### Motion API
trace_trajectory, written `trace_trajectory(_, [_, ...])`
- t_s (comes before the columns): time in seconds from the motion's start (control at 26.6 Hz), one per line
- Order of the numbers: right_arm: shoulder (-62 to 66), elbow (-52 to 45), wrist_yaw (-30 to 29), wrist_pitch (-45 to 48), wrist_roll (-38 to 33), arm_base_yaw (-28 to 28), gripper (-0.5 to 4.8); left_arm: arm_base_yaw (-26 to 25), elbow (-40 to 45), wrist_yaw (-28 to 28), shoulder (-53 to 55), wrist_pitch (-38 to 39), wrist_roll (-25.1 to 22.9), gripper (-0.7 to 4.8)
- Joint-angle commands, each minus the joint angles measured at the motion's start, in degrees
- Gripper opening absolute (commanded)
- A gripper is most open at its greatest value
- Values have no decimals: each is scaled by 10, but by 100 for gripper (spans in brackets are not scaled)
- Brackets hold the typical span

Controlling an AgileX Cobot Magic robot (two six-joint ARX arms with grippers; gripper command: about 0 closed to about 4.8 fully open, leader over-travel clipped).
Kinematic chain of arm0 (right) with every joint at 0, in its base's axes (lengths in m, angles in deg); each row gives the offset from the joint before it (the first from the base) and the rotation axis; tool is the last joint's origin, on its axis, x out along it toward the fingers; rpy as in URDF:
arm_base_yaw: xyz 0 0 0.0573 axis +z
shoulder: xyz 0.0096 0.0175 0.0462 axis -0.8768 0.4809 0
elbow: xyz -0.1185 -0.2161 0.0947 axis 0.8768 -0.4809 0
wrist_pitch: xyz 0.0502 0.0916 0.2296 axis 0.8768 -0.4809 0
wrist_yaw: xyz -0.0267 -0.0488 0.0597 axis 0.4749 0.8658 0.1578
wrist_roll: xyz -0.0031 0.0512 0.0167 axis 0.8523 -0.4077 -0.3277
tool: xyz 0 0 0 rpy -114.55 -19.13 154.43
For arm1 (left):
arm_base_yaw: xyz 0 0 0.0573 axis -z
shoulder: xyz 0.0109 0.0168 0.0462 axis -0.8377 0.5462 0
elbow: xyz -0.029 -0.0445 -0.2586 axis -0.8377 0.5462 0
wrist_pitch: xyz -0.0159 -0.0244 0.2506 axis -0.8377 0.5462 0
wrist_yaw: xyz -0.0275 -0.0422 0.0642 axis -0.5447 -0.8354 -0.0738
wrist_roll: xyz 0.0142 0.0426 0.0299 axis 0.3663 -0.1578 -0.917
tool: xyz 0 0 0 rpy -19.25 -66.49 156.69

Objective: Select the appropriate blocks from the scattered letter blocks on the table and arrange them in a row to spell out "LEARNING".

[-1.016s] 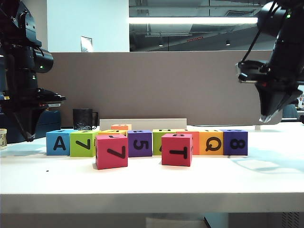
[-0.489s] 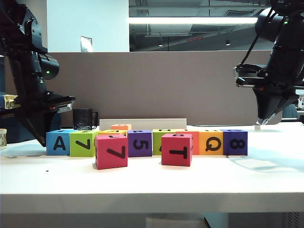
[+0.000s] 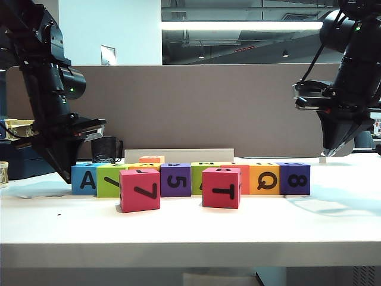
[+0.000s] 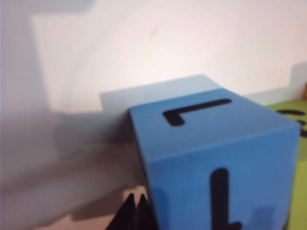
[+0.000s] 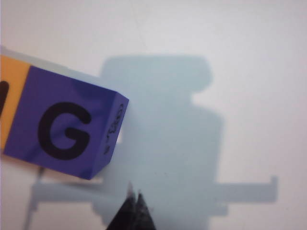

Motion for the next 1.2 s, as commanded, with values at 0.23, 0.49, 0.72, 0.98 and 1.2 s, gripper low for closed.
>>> trace_trajectory(0.23, [-2, 2, -1, 9, 1, 0, -1, 14, -1, -18, -2, 0, 0, -6])
trace_trajectory(0.49, [-3, 7, 0, 17, 1, 0, -1, 14, -1, 131, -3, 19, 6, -6])
trace_trajectory(0.72, [-6, 56, -16, -16, 0, 4, -1, 14, -4, 158, -13, 41, 3, -6])
trace_trajectory(0.98, [-6, 136, -143, -101, -2, 45, -1, 14, -23, 33, -36, 44, 4, -6])
trace_trajectory(1.2, [-6, 157, -175, -121, -2, 108, -1, 24, -70, -23, -47, 106, 1, -6])
